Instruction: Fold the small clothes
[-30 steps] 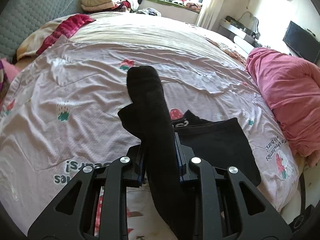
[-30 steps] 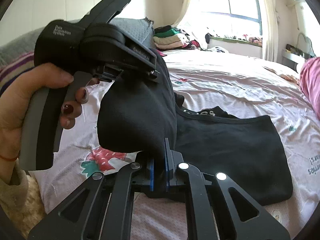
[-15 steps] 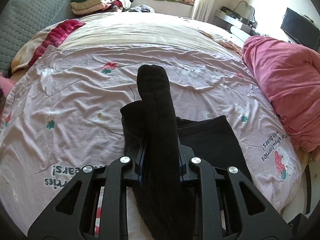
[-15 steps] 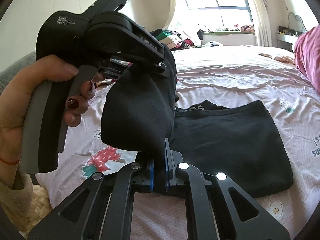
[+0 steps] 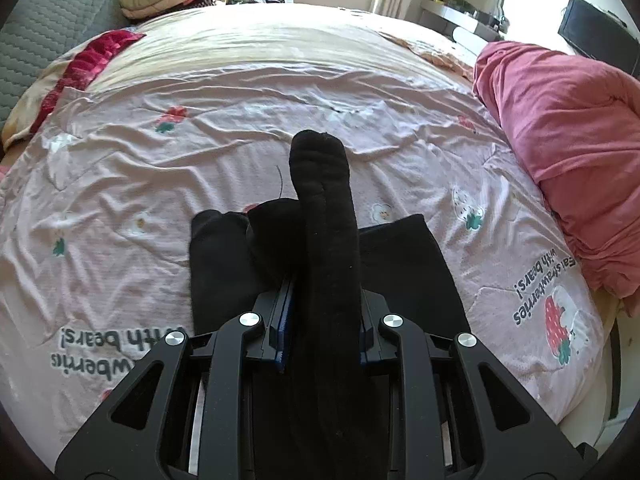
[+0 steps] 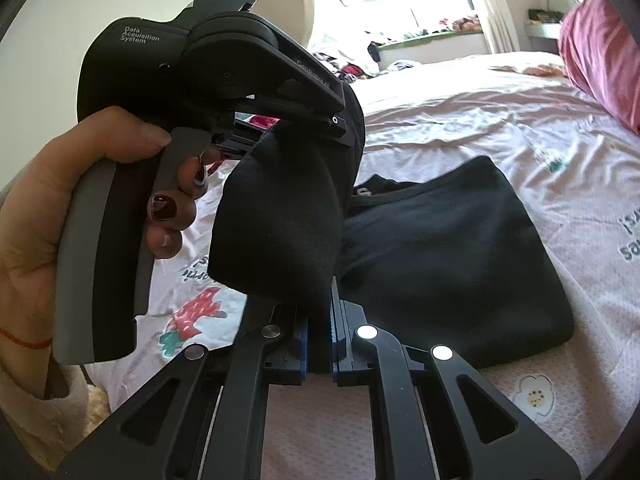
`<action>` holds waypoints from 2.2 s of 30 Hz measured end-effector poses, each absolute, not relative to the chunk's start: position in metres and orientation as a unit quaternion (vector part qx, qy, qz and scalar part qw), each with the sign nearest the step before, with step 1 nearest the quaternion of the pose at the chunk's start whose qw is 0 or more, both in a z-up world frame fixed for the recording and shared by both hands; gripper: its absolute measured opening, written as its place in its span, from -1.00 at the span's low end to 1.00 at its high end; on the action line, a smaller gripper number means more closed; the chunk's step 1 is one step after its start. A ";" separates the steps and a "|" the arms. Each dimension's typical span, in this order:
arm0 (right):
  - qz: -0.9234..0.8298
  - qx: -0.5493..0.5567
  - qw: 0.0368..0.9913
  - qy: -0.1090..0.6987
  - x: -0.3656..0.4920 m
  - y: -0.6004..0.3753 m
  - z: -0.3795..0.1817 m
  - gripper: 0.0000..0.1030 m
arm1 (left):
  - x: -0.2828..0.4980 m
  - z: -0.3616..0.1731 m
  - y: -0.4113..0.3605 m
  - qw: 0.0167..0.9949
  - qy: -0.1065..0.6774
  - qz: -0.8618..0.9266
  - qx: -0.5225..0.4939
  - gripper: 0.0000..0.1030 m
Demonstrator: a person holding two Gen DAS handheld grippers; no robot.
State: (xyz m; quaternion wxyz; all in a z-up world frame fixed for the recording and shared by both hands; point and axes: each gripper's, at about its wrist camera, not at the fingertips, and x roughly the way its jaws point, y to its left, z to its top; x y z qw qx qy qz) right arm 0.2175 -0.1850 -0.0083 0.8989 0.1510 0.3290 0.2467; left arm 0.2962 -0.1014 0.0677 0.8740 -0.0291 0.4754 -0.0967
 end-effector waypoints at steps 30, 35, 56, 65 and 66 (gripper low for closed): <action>0.226 0.333 0.815 0.417 0.208 -0.281 -0.060 -0.81 | 0.320 0.014 -0.188 0.841 0.519 -0.146 -0.031 0.15; 0.221 0.326 0.820 0.415 0.198 -0.290 -0.057 -0.71 | 0.311 0.029 -0.170 0.845 0.496 -0.184 -0.083 0.18; 0.215 0.215 0.850 0.431 0.305 -0.292 0.007 0.23 | 0.251 0.017 -0.060 0.882 0.449 -0.144 -0.006 0.32; 0.219 0.189 0.834 0.470 0.345 -0.264 -0.023 0.23 | 0.256 0.010 -0.070 0.880 0.447 -0.160 -0.012 0.42; 0.220 0.182 0.834 0.472 0.347 -0.260 -0.026 0.23 | 0.256 0.009 -0.072 0.881 0.446 -0.159 -0.010 0.44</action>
